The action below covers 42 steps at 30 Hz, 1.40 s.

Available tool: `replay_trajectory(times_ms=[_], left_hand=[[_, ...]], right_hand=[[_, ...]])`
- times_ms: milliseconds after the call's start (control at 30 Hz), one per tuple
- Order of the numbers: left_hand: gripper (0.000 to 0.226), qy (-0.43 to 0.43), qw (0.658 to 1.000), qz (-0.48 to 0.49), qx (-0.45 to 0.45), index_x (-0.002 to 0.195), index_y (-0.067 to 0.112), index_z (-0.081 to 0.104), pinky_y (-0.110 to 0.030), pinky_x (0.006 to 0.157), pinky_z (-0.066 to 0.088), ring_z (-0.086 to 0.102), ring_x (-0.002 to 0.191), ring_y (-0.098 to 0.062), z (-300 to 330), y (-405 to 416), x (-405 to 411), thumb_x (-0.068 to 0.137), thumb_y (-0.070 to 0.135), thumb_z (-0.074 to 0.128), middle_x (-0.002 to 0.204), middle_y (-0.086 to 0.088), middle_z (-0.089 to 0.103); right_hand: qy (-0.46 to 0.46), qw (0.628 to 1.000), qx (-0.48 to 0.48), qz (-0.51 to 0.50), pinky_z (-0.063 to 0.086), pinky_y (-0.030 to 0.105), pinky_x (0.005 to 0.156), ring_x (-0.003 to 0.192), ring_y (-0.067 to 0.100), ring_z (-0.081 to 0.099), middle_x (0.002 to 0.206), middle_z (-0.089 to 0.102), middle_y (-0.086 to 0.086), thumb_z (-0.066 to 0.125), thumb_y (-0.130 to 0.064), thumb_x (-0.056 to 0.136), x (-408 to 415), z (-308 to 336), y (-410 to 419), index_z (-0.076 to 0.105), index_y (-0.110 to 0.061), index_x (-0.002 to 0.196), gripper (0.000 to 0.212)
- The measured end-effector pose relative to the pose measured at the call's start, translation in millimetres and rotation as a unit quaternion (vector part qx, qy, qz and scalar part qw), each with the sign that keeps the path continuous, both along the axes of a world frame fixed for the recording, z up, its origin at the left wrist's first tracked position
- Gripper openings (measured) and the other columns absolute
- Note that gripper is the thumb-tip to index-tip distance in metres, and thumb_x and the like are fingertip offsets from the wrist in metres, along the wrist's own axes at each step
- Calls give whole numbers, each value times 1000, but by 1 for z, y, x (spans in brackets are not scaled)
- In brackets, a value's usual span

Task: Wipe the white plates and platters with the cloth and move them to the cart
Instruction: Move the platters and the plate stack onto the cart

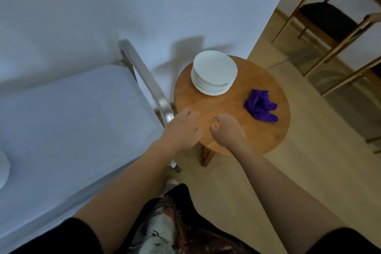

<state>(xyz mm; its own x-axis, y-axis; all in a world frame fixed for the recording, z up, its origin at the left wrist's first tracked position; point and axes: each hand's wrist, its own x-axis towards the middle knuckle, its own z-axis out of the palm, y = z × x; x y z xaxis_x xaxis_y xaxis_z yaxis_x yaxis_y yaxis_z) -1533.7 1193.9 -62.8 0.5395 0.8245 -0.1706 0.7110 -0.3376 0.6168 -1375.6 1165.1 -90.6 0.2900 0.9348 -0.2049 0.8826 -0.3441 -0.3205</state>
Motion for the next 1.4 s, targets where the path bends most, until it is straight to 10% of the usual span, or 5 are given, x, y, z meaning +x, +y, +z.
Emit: replay_trajectory(times_ms=[600, 800, 967, 1167, 1400], left_hand=[[71, -127, 903, 285, -294, 150, 23, 18, -47, 110, 31, 29, 139, -24, -57, 116, 118, 92, 53, 47, 155, -3, 26], [80, -132, 873, 387, -264, 150, 29, 12, -49, 112, 24, 21, 143, -25, -86, 179, 150, 87, 64, 45, 158, 1, 17], [96, -182, 848, 411, -281, 147, 29, 25, -53, 107, 35, 37, 135, -27, -118, 236, 165, 66, 69, 57, 149, -2, 37], [35, -369, 749, 445, -324, 112, 33, 60, -35, 79, 52, 67, 98, -14, -149, 269, 178, 78, 42, 61, 104, 9, 72], [11, -338, 685, 534, -363, 95, 28, 57, -33, 64, 49, 61, 88, -19, -161, 276, 181, 87, 20, 57, 97, 0, 66]], right_hand=[[208, 962, -5, -174, 36, 27, 80, 101, 20, 53, 108, 59, 3, 49, -29, 92, 136, -34, 120, 57, -9, 116, 32], [406, 844, -96, -337, 40, 34, 77, 87, 15, 51, 99, 53, -5, 53, -53, 86, 185, -65, 181, 46, -17, 110, 44], [488, 781, -170, -351, 42, 40, 87, 128, 29, 39, 145, 36, 5, 61, -64, 76, 207, -98, 211, 23, -16, 146, 93], [551, 751, -177, -319, 45, 53, 92, 125, 26, 39, 129, 40, -5, 72, -52, 73, 205, -127, 246, 16, -34, 145, 93], [564, 744, -168, -317, 37, 56, 99, 126, 25, 36, 136, 37, -6, 66, -28, 86, 205, -146, 245, 4, -40, 147, 88]])
